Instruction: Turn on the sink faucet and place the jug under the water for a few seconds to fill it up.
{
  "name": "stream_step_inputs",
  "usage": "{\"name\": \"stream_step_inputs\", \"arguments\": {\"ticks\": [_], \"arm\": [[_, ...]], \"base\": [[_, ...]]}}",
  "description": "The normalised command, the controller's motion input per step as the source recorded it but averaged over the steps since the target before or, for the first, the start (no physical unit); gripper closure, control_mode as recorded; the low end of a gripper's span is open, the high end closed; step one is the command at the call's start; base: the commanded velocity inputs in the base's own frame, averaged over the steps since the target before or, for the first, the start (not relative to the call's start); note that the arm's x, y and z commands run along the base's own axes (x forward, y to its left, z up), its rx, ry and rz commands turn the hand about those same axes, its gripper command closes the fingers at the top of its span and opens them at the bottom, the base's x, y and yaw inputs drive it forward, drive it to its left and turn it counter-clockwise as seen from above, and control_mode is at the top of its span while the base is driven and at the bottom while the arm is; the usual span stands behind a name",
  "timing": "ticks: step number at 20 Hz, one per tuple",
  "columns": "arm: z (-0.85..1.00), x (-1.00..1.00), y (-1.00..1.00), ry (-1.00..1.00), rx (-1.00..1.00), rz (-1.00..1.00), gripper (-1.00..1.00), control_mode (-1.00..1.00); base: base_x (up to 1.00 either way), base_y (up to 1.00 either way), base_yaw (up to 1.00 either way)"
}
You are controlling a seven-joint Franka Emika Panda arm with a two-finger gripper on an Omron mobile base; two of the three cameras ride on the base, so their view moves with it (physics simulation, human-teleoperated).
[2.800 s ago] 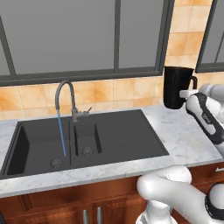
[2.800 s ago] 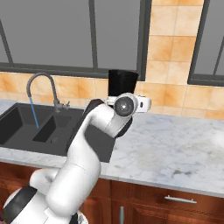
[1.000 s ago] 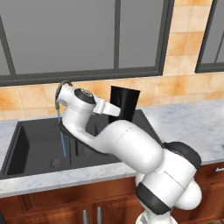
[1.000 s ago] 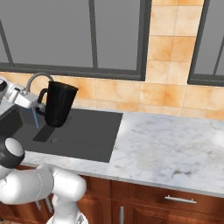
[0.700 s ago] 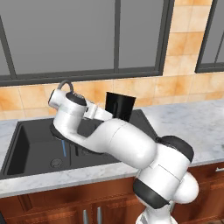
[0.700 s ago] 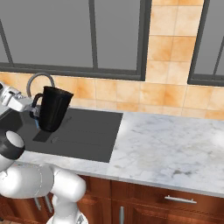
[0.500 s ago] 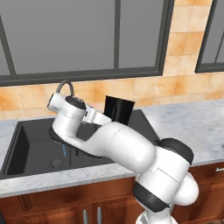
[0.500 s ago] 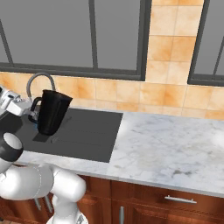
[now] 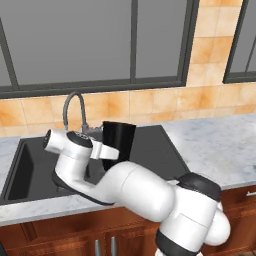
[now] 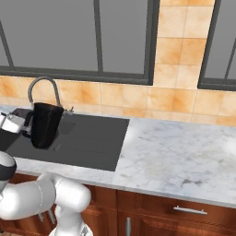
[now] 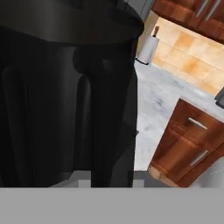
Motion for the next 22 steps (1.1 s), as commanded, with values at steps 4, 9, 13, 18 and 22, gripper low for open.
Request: {"name": "stream_step_inputs", "arguments": {"ticks": [4,9,13,18,22], "arm": [[-0.43,0.0,0.64,0.0,0.0,0.21,1.0,-1.0],[-0.34,0.0,0.69,0.01,0.0,0.21,1.0,-1.0],[-0.26,0.0,0.71,0.0,0.0,0.1,1.0,-1.0],[-0.23,0.05,0.69,0.01,0.0,0.01,1.0,-1.0],[-0.18,0.19,0.46,0.01,0.0,0.0,1.0,-1.0]], "base": [[0.0,0.0,0.0],[0.0,0.0,0.0],[0.0,0.0,0.0],[0.0,0.0,0.0],[0.0,0.0,0.0]]}}
